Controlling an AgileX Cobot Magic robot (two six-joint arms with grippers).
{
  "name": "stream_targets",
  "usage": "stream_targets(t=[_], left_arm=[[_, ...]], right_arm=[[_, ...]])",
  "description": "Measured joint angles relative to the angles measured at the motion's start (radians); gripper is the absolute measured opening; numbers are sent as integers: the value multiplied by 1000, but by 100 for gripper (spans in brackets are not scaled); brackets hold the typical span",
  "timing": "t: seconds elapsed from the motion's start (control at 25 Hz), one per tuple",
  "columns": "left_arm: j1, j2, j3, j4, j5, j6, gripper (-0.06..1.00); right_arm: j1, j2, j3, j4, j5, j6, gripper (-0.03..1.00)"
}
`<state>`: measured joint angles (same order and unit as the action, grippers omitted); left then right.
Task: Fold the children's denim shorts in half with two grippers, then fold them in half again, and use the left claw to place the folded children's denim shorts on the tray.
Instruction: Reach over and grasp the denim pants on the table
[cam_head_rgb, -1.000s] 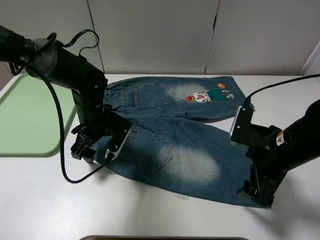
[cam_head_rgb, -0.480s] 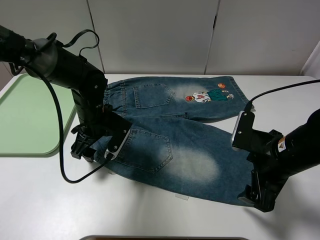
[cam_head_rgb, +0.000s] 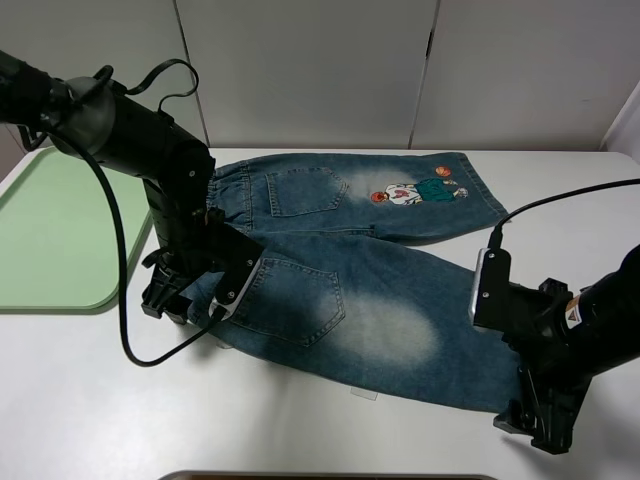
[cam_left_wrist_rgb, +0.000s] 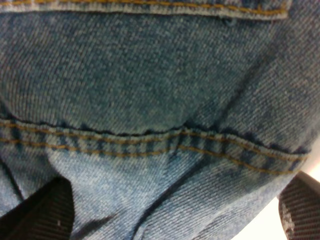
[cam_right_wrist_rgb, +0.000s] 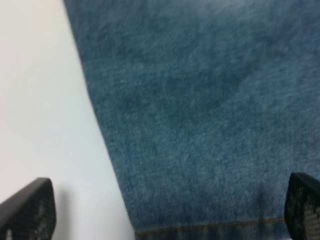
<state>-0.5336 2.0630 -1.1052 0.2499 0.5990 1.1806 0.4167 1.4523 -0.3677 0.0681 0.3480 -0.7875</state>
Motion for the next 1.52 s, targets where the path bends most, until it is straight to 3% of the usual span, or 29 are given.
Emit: stream_targets(t=[0.4, 0.72, 1.28, 1.52], left_arm=[[0, 0, 0, 1, 0, 0, 81], [0, 2, 0, 1, -1, 0, 81], [0, 2, 0, 1, -2, 0, 81], [0, 2, 0, 1, -3, 0, 80]], right_arm=[[7, 109, -18, 27, -57, -8, 69], [115, 246, -58, 34, -63, 4, 69], [120, 262, -68, 53, -72, 27, 68], [120, 265, -73, 68, -111, 37, 44]])
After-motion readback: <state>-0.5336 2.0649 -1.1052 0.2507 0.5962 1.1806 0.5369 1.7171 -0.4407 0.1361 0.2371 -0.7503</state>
